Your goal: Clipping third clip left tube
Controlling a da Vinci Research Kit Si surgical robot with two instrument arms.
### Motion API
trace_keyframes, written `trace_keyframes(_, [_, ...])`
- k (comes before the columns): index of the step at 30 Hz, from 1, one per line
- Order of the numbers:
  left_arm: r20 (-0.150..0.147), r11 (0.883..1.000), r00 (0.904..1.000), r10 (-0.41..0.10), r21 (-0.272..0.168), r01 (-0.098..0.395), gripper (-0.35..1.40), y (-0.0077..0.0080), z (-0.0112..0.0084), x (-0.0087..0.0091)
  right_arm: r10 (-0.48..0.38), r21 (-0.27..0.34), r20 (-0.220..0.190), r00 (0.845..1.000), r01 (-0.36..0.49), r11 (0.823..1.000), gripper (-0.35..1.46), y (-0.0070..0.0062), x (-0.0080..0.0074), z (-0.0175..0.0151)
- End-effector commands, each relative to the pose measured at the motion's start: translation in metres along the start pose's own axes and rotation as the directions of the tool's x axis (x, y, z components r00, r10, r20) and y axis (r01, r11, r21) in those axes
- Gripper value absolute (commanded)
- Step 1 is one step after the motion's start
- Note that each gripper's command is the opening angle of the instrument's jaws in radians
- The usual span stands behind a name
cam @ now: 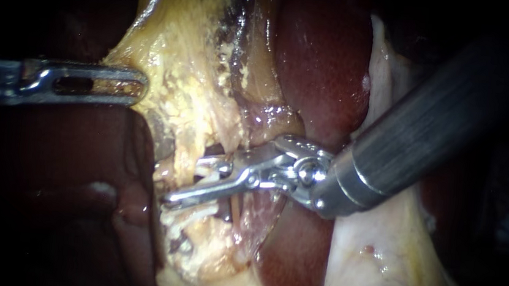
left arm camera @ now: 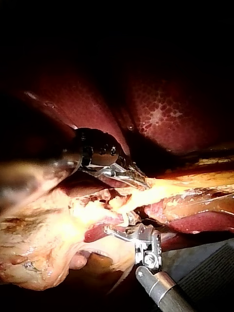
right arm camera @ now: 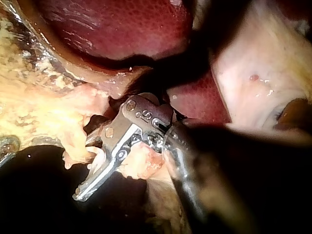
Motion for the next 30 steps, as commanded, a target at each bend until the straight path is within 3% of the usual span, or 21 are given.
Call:
trace_keyframes(1, [0.0,1.0,1.0,0.0,0.0,0.0,-0.35,0.0,0.0,0.0,0.0,-0.007,-0.004,1.0,0.0,1.0,0.57,0.0,0.0001,0.0])
trace_keyframes(13, [0.002,1.0,1.0,-0.001,-0.002,0.001,-0.35,-0.0002,0.0002,0.0001,0.017,-0.057,-0.071,0.997,-0.021,0.998,0.57,0.0019,0.002,0.0019])
trace_keyframes(19, [0.001,1.0,1.0,-0.001,-0.002,0.001,-0.35,-0.0003,0.0001,0.0001,0.052,-0.099,-0.114,0.992,-0.063,0.993,0.57,0.0022,0.0037,0.0012])
trace_keyframes(30, [0.011,1.0,0.9999,-0.005,-0.018,0.005,-0.35,0.0018,-0.0011,-0.0014,0.104,-0.103,-0.117,0.988,-0.116,0.988,0.54,0.0022,0.0047,0.0011])
